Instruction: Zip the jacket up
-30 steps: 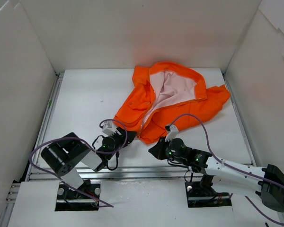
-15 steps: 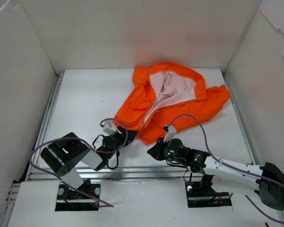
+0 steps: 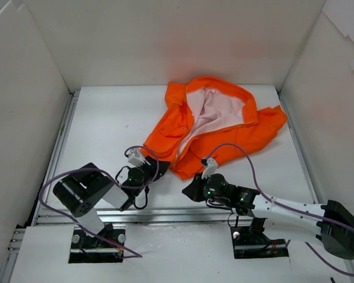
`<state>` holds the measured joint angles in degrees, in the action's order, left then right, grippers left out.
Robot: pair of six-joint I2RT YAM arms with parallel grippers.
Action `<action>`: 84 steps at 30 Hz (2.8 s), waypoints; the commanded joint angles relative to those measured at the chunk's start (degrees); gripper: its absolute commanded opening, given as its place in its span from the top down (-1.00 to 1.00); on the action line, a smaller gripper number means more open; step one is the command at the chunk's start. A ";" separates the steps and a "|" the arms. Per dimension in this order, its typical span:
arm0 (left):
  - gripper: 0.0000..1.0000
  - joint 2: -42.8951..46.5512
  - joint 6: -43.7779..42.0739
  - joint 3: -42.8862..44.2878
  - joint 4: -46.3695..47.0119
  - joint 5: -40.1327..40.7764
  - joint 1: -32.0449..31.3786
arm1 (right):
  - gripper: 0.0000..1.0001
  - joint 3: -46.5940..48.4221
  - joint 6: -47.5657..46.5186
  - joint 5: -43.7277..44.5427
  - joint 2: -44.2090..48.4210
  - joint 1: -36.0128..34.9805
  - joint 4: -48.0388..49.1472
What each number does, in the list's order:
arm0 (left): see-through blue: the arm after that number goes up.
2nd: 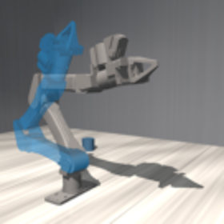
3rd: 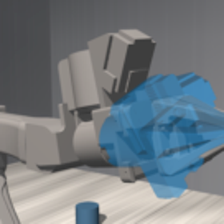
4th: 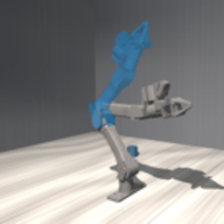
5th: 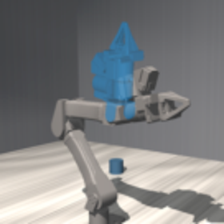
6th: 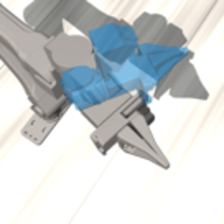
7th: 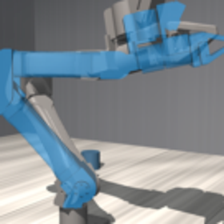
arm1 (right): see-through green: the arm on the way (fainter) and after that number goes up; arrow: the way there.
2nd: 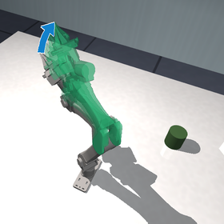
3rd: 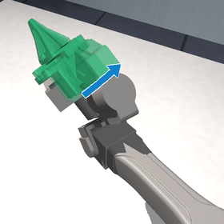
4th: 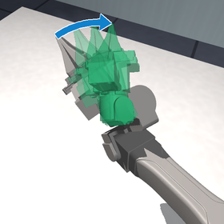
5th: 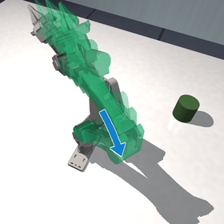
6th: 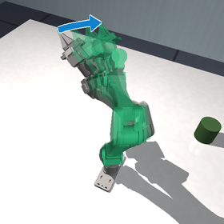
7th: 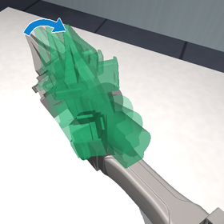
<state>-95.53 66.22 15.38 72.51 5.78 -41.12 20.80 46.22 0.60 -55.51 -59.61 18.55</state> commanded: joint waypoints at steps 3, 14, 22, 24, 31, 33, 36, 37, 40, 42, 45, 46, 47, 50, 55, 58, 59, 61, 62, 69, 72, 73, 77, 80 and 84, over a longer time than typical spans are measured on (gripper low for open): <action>0.18 4.12 -0.21 1.58 23.55 -0.59 0.25 | 1.00 2.31 -0.69 1.77 -1.18 -0.33 4.92; 0.64 5.26 1.72 0.80 22.94 -3.84 2.01 | 0.90 7.24 -6.57 9.41 0.92 -0.59 -1.05; 1.00 9.21 6.90 0.97 14.79 -9.73 5.18 | 0.33 11.63 -15.26 10.38 -12.14 -0.59 4.74; 1.00 10.27 7.61 0.97 12.84 -11.22 6.40 | 0.35 13.39 -17.55 10.56 -15.49 -0.24 7.45; 1.00 19.84 7.00 1.67 -3.32 -12.99 8.16 | 0.19 17.78 -23.62 11.88 -27.01 0.55 13.70; 1.00 23.16 6.39 1.94 -8.30 -12.64 8.16 | 0.06 18.58 -24.33 12.23 -28.34 1.07 16.24; 1.00 26.00 5.42 2.81 -12.82 -12.81 8.69 | 0.02 19.28 -25.38 12.49 -30.80 1.25 19.67; 1.00 27.40 5.24 3.34 -15.53 -13.07 8.69 | 0.01 19.19 -26.17 12.93 -31.59 1.17 20.64; 1.00 29.78 4.54 4.39 -20.64 -13.60 8.69 | 0.00 18.06 -26.97 13.46 -31.86 1.96 25.30; 1.00 31.01 3.83 4.66 -23.54 -13.25 8.69 | 0.00 17.09 -26.88 12.85 -31.07 2.66 27.76; 1.00 30.93 4.01 4.14 -24.35 -12.64 9.22 | -0.22 14.63 -25.75 10.83 -28.44 3.80 29.44; 1.00 30.49 4.27 3.53 -23.82 -12.64 9.22 | -0.26 13.93 -25.30 9.87 -27.73 4.33 29.70; 1.00 30.05 4.62 3.26 -23.12 -13.16 9.83 | -0.27 13.83 -24.95 6.90 -27.73 4.94 29.88; 1.00 27.33 6.64 2.73 -19.00 -15.70 10.88 | -0.26 14.36 -24.60 4.06 -29.04 6.35 30.06; 1.00 24.42 8.66 2.55 -14.59 -18.17 11.42 | -0.01 15.41 -24.33 -0.24 -30.45 8.20 31.72; 1.00 24.07 9.02 2.38 -14.07 -18.96 11.42 | 0.25 16.81 -24.42 -4.80 -31.50 9.60 31.91; 1.00 24.07 9.11 2.29 -13.98 -19.31 11.42 | 0.21 17.34 -24.68 -6.30 -31.94 10.21 31.29; 1.00 24.16 9.37 1.85 -13.45 -19.49 12.03 | 0.11 18.13 -24.86 -10.51 -33.35 10.66 31.20; 1.00 24.42 9.37 1.76 -13.45 -19.67 12.03 | -0.01 18.14 -24.77 -11.32 -33.87 11.09 31.64; 1.00 25.04 9.46 1.24 -13.89 -20.46 12.56 | -0.14 17.79 -24.16 -10.89 -36.69 11.54 35.24; 1.00 25.30 9.55 1.06 -13.89 -20.72 13.08 | -0.14 18.31 -24.42 -10.01 -36.95 11.71 35.33; 1.00 25.48 9.55 1.15 -13.97 -20.90 13.09 | -0.11 18.49 -24.51 -10.18 -37.22 11.63 35.16; 1.00 25.65 9.55 0.97 -14.24 -20.99 13.09 | -0.07 19.37 -24.60 -10.71 -38.36 11.54 35.68; 1.00 25.74 9.63 0.62 -14.06 -21.08 13.09 | -0.06 19.10 -24.59 -9.30 -38.45 11.63 36.47; 1.00 26.09 9.55 0.71 -14.50 -21.25 13.09 | -0.01 19.54 -25.03 -7.81 -38.36 11.63 36.21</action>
<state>-71.59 75.48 15.11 52.97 -14.41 -28.47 37.45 21.96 -9.06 -94.21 -48.34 49.52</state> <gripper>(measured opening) 0.044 0.511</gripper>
